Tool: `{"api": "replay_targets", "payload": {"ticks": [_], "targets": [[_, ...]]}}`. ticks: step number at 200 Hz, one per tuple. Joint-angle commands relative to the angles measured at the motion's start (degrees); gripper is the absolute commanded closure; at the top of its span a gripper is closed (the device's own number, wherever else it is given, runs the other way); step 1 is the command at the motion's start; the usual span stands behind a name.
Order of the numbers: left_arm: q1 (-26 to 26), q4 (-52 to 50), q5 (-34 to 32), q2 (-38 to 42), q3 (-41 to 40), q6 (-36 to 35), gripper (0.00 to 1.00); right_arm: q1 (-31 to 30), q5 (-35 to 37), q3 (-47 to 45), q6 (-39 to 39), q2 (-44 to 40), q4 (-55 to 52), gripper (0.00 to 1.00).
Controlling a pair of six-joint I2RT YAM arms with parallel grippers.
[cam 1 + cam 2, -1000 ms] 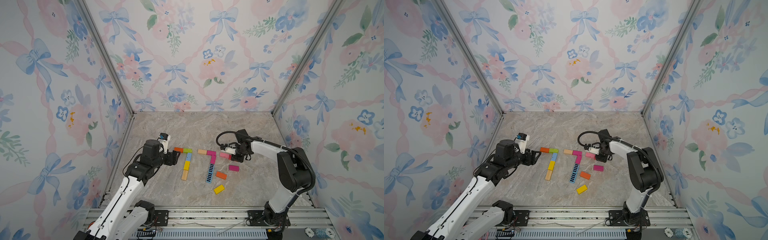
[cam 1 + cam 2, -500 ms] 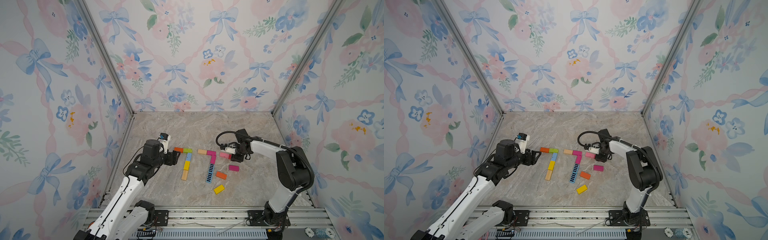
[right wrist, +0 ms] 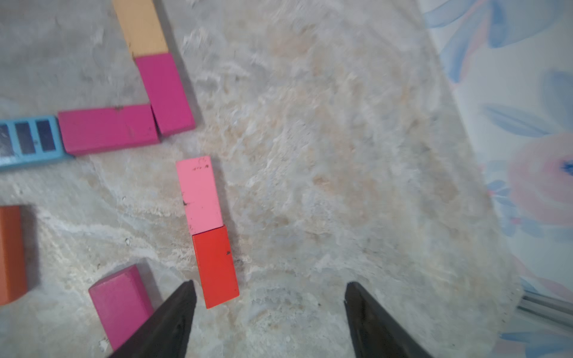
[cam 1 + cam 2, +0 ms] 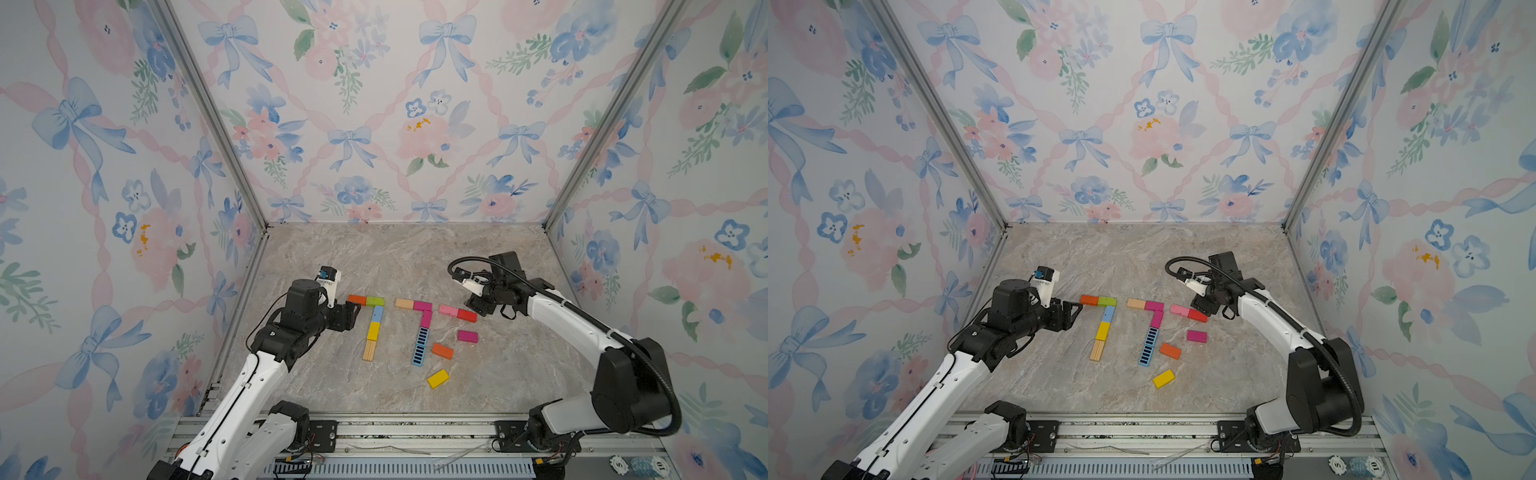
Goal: Assemble the number 7 with building blocks
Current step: Assemble the building block at the center of the board, then adjust the building block at the center of the board.
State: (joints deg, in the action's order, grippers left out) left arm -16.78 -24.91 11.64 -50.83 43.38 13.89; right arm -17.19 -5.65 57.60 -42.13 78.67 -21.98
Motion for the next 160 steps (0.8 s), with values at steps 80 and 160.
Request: {"api": "replay_targets", "payload": {"ticks": [80,160], "targets": [[0.5,0.5,2.4,0.5,-0.7,-1.5,0.23,-2.2,-10.7,0.0,52.2,-11.7,-16.5,0.24],[0.5,0.6,2.4,0.6,-0.7,-1.4,0.23,-5.2,-2.3,-11.6,70.8,-8.4,-17.9,0.23]]}}
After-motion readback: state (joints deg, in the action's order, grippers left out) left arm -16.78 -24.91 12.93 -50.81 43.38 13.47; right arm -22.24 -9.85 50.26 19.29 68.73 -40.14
